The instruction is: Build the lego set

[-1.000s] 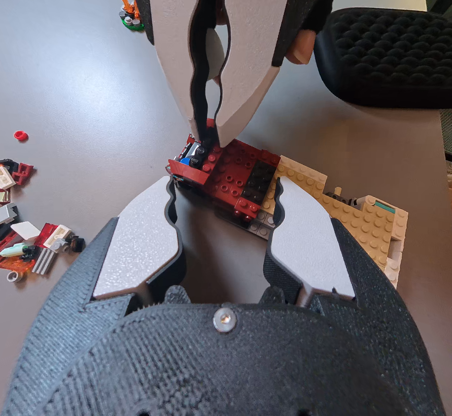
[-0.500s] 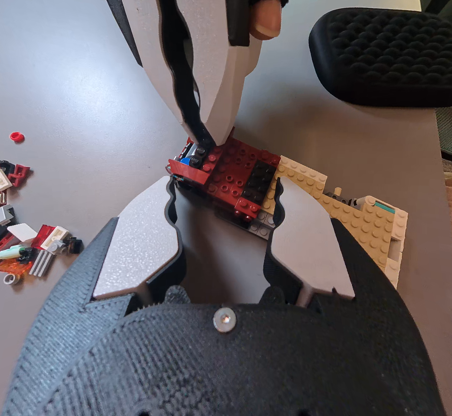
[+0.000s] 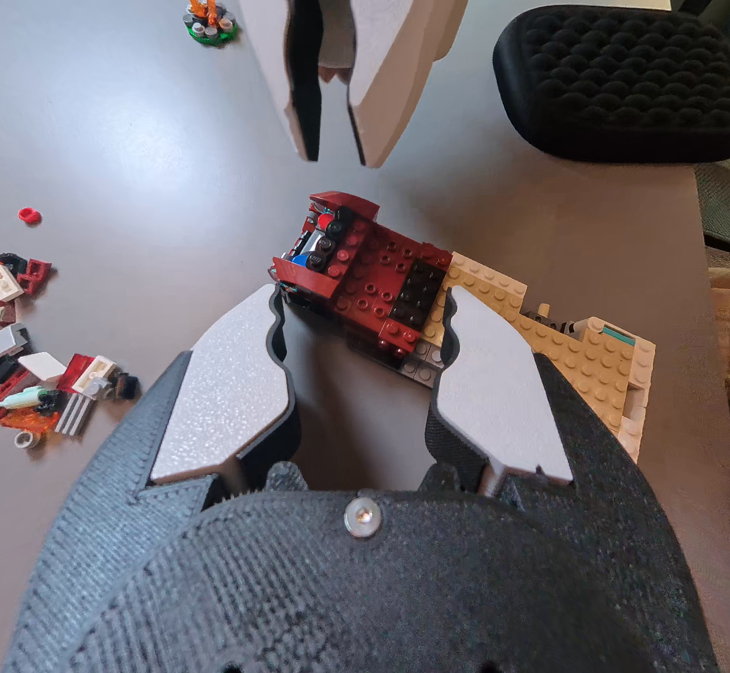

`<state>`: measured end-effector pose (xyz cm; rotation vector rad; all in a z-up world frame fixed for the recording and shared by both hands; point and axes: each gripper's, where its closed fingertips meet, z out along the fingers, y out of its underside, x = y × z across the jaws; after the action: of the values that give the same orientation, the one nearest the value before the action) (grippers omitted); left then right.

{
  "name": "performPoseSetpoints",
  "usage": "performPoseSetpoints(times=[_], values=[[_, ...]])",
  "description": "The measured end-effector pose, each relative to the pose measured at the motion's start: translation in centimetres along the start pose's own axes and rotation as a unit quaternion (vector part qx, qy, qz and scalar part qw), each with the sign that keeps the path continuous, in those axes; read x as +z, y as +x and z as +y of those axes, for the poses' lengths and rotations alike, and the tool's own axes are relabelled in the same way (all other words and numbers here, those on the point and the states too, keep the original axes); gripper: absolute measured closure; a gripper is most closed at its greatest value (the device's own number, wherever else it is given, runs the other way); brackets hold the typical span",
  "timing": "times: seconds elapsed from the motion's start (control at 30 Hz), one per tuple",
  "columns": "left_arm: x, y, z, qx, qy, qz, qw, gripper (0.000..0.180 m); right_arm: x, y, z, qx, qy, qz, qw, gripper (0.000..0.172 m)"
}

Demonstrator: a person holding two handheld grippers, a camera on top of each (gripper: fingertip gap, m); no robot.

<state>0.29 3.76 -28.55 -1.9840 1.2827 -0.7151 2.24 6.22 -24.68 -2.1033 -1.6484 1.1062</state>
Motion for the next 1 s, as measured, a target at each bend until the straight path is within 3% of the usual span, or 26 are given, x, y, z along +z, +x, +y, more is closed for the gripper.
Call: performPoseSetpoints(times=[0.23, 0.47, 0.6, 0.73, 0.9, 1.0], values=[[-1.6, -1.3, 0.0, -0.026, 0.018, 0.011, 0.999, 0.109, 0.0, -0.4, 3.3, -0.028, 0.071, 0.150, 0.986, 0.137], [-2.9, 0.7, -0.3, -0.035, 0.013, 0.027, 0.999, 0.108, 1.6, 0.5, 2.4, -0.053, 0.097, 0.165, 0.980, 0.116], [-4.0, 3.3, -0.2, -0.029, 0.002, 0.018, 0.999, 0.101, 2.1, 1.5, 1.4, -0.059, 0.094, 0.146, 0.983, 0.118], [-4.4, 5.9, 0.5, -0.037, -0.003, -0.001, 0.999, 0.097, 2.4, 1.1, 1.3, -0.064, 0.087, 0.129, 0.986, 0.136], [-4.2, 8.5, 0.4, -0.041, 0.010, -0.018, 0.999, 0.097, 2.0, 0.8, 2.1, -0.052, 0.091, 0.162, 0.981, 0.136], [-3.7, 9.0, 0.2, -0.023, 0.001, -0.066, 0.998, 0.095, 1.3, 0.6, 3.1, -0.020, 0.088, 0.201, 0.975, 0.136]])
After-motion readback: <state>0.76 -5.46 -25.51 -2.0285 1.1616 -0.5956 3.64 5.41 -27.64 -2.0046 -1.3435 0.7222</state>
